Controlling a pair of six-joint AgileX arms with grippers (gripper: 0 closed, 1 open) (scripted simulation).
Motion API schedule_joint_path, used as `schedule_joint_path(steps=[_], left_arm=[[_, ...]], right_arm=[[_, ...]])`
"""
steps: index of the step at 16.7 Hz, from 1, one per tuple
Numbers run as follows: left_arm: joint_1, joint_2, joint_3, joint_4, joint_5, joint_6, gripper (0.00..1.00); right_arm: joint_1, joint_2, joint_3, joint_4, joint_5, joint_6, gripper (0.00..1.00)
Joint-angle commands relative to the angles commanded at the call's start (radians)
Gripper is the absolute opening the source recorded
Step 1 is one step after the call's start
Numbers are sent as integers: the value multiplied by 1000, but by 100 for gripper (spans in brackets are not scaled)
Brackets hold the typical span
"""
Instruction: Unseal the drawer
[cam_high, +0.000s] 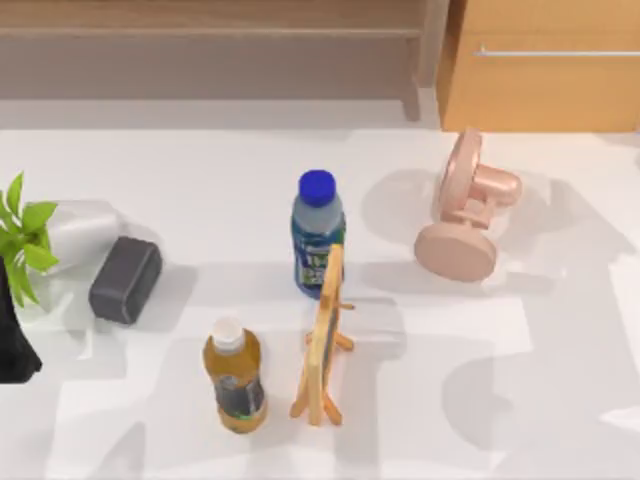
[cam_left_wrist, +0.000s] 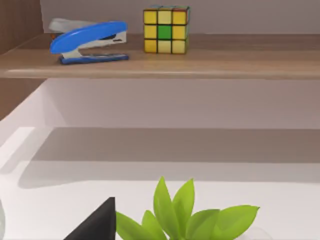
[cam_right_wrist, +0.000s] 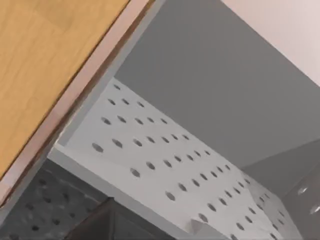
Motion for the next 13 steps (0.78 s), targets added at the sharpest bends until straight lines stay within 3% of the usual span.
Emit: schedule_joint_path(steps=[7, 10, 13], left_arm=[[0, 0, 0, 0, 0, 0, 100], [0, 0, 0, 0, 0, 0, 100], [0, 0, 0, 0, 0, 0, 100]], right_arm=[[357, 421, 107, 295, 360, -656, 100], [469, 535, 133, 379, 474, -831, 100], [525, 590, 145, 421, 532, -908, 100]])
